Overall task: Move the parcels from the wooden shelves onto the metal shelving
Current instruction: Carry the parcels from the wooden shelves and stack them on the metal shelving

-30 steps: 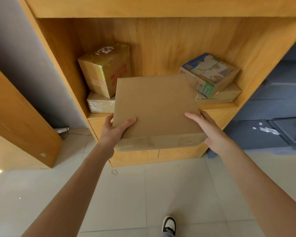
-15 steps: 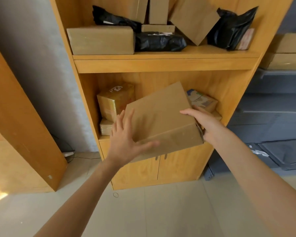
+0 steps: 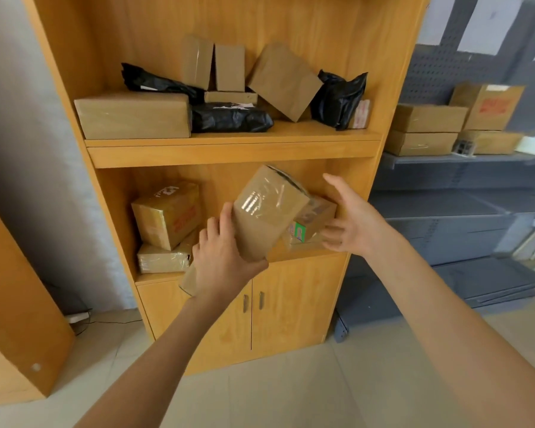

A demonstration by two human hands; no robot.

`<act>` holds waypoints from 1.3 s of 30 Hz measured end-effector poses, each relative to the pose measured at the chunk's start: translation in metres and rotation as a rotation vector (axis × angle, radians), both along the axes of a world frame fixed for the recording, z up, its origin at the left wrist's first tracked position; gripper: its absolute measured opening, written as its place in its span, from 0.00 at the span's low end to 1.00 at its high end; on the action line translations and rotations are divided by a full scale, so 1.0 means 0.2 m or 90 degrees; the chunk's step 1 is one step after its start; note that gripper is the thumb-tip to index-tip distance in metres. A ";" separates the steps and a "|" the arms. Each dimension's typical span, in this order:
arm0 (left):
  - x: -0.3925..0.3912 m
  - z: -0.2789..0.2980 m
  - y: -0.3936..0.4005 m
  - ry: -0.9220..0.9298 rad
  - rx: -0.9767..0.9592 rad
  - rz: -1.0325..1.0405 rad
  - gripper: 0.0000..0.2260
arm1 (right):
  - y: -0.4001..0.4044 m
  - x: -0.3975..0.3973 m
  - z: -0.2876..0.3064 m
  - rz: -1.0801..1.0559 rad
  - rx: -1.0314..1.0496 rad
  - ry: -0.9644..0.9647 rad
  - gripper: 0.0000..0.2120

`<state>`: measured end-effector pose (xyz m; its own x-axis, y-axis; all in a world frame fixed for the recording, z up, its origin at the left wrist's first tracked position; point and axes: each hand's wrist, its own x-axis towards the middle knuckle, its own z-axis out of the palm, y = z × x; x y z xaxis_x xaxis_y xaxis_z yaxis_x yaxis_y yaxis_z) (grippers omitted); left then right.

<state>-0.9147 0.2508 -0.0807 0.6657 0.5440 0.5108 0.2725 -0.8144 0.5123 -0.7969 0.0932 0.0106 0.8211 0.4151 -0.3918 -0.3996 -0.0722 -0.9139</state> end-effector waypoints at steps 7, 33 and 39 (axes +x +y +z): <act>0.00 0.16 0.05 -0.304 -0.646 -0.045 0.45 | -0.01 -0.12 -0.29 0.008 -0.011 0.117 0.44; -0.08 0.05 -0.10 -0.254 -0.826 -0.143 0.50 | 0.11 -0.29 -0.41 0.051 0.183 0.087 0.57; -0.23 0.21 0.20 -0.106 -0.773 -0.178 0.40 | -0.14 -0.01 -0.32 -0.031 0.085 -0.014 0.60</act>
